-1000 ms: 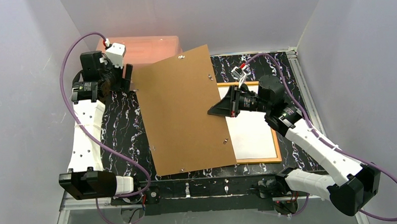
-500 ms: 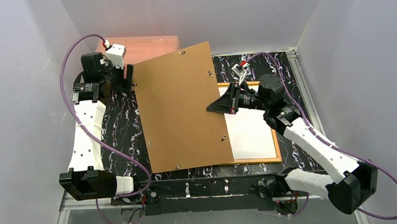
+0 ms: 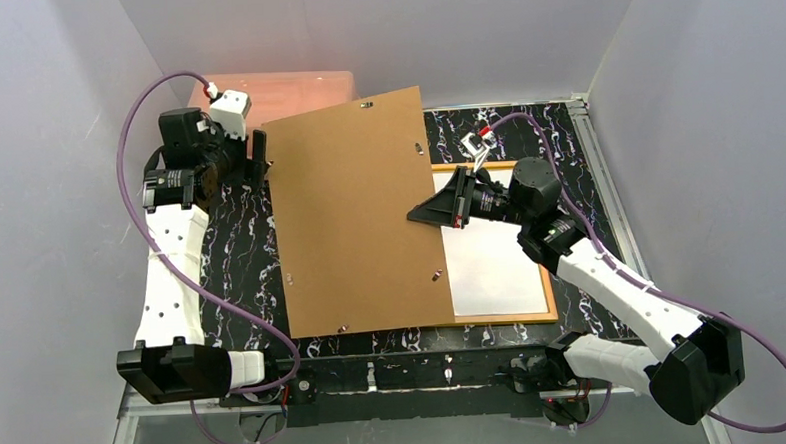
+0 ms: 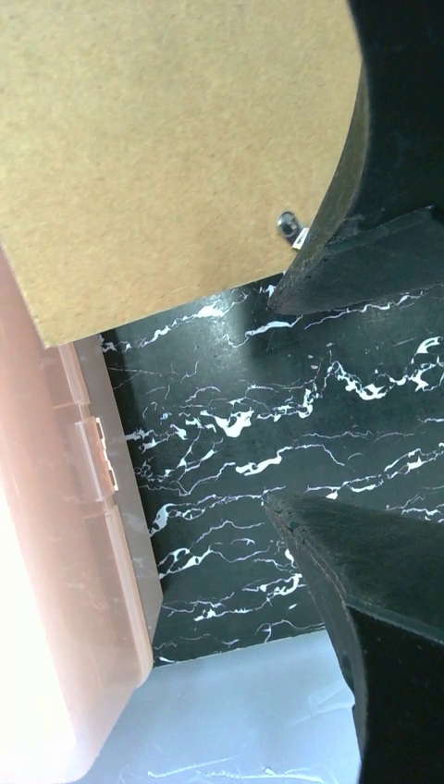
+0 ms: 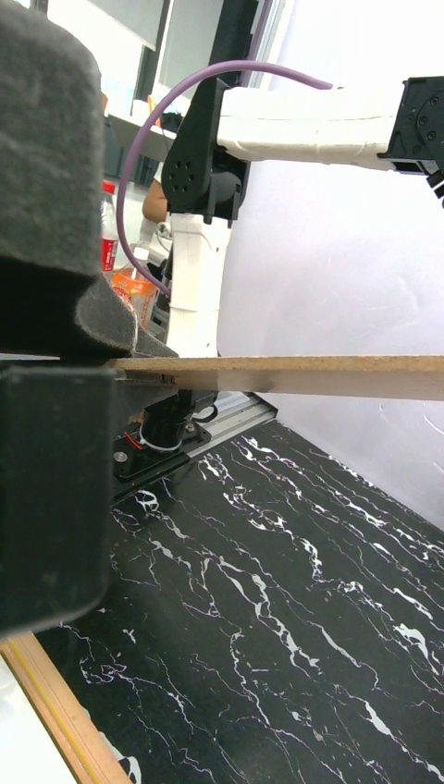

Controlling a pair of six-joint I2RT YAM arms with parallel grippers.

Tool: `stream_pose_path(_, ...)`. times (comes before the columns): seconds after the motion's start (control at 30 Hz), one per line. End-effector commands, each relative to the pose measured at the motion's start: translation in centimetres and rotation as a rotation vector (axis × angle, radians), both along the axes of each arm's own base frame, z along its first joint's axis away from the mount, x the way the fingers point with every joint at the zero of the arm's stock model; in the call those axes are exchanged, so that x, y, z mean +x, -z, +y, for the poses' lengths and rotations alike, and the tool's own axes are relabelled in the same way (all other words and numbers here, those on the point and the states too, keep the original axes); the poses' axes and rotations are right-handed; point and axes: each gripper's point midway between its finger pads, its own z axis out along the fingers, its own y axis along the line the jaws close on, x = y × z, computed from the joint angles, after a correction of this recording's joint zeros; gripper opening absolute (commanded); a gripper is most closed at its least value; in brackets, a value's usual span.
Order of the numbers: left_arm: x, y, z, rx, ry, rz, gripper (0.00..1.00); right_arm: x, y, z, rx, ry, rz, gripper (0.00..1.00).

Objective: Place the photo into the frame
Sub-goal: Adjust the photo frame item.

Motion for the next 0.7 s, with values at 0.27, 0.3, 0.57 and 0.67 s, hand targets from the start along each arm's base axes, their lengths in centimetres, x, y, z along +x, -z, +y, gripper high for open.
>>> stream_pose_path(0.27,-2.4,0.3,-2.0,-0.054,0.098,0.019,0.68,-0.1,-4.1,-0.3,0.148,0.02,-0.115,0.01)
stream_pose_path(0.3,-2.5,0.4,-2.0,-0.053,0.101,0.019,0.68,-0.1,-4.0,-0.3,0.149,0.018,-0.113,0.01)
stream_pose_path(0.57,-2.8,0.8,-2.3,-0.027,0.138,0.021,0.64,-0.4,-2.7,-0.2,0.13,-0.007,-0.089,0.01)
stream_pose_path(0.67,-2.9,0.8,-1.8,0.015,0.137,0.014,0.64,-0.5,-2.1,-0.3,0.111,-0.001,-0.088,0.01)
